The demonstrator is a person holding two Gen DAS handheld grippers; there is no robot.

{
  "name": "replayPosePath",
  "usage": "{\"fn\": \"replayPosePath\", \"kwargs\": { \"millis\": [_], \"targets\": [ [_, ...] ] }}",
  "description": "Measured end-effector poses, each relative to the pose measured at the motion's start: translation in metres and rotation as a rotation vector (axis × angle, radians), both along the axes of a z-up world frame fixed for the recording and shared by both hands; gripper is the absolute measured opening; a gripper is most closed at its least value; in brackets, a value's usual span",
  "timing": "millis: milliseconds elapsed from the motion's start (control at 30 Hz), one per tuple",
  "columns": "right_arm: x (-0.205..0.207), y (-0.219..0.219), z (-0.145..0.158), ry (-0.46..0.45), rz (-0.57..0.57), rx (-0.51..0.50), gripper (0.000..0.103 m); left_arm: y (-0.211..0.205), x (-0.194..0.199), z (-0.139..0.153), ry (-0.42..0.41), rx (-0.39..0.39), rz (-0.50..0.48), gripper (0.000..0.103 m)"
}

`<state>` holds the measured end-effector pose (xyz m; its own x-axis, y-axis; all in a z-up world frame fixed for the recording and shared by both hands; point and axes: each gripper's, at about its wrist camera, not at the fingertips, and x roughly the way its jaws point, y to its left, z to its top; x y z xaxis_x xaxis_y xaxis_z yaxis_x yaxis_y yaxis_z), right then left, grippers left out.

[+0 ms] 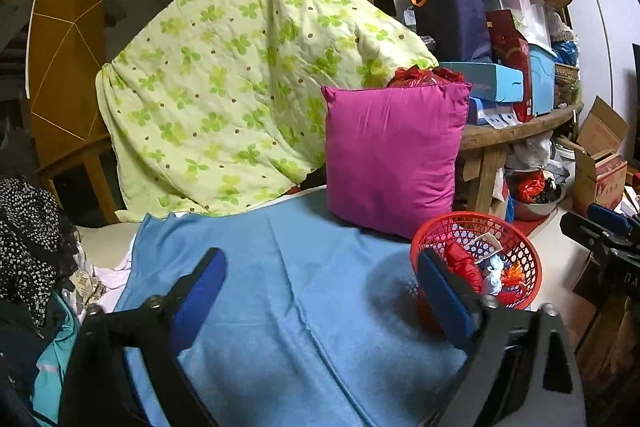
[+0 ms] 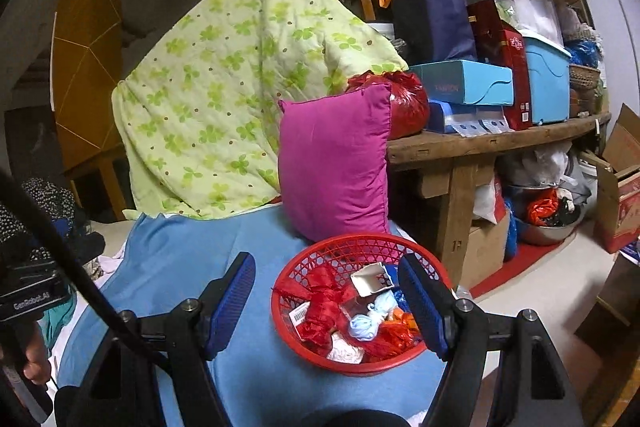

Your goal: Collect trash

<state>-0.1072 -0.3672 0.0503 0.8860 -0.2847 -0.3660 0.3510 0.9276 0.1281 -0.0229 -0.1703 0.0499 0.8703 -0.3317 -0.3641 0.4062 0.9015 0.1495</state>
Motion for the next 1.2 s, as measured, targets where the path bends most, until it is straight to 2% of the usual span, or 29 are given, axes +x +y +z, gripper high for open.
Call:
{"fn": "replayPosePath", "kwargs": {
  "millis": [133, 500, 633, 800, 1200],
  "targets": [
    [-0.01, -0.001, 0.007, -0.006, -0.016, -0.011, 0.077, 0.0, -0.011, 0.003, -0.037, 0.014, 0.007, 0.101],
    [-0.047, -0.003, 0.048, -0.089, -0.065, -0.037, 0.078, -0.007, -0.023, 0.005, -0.006, 0.028, -0.01, 0.101],
    [-0.053, -0.001, 0.056, -0.071, -0.073, -0.038, 0.079, -0.01, -0.025, 0.006, 0.005, 0.032, -0.009, 0.101],
    [-0.052, 0.005, 0.049, -0.01, -0.073, -0.054, 0.079, -0.012, -0.028, 0.007, 0.011, 0.039, -0.009, 0.101],
    [-0.038, 0.001, 0.015, 0.111, -0.069, 0.005, 0.079, -0.012, -0.035, 0.007, 0.007, 0.045, -0.008, 0.101]
  ]
}}
